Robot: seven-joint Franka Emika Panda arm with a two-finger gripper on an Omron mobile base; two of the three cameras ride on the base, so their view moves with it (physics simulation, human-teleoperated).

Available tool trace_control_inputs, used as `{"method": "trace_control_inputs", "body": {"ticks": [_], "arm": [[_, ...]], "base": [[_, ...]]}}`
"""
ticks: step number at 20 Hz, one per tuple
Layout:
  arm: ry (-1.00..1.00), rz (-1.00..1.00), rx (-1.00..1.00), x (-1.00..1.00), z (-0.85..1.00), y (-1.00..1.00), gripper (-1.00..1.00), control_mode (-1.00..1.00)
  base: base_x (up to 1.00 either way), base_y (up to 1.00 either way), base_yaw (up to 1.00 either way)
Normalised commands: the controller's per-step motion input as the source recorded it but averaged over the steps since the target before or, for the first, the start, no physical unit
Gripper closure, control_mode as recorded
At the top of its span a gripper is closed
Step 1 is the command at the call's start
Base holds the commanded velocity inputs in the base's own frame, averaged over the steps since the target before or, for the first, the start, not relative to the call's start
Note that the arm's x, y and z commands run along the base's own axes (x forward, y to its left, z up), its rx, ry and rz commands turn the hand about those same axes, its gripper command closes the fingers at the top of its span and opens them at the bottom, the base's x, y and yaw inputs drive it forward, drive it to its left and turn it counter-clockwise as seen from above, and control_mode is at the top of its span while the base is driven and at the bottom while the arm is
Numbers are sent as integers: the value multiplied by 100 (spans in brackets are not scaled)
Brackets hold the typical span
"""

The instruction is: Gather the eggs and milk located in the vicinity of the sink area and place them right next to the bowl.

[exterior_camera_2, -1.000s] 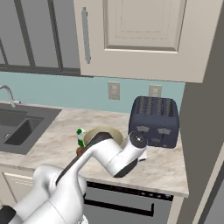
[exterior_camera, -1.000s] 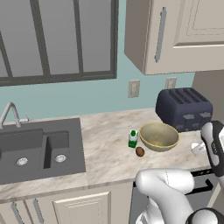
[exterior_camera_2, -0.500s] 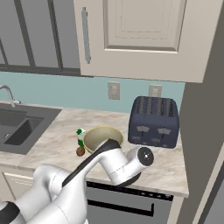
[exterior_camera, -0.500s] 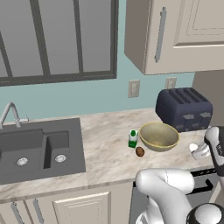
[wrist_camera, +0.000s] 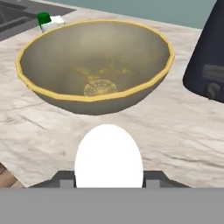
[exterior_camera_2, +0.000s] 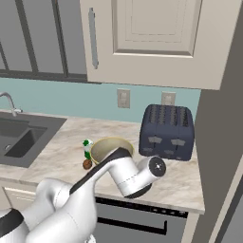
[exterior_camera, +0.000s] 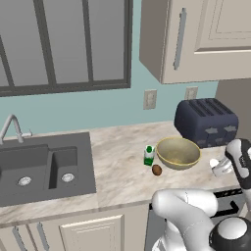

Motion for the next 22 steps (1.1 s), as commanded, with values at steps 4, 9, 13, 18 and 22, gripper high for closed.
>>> {"method": "trace_control_inputs", "body": {"ticks": [4, 9, 13, 18, 22], "arm": [[0, 0, 0, 24, -4, 9, 100, -100], [0, 0, 0, 29, -12, 4, 100, -100], [0, 3, 0, 24, -30, 0, 100, -100], [0, 2, 0, 21, -24, 0, 100, -100], [0, 3, 0, 19, -5, 0, 100, -100]], "base": [[0, 0, 0], [0, 0, 0], [0, 0, 0], [0, 0, 0], [0, 0, 0]]}}
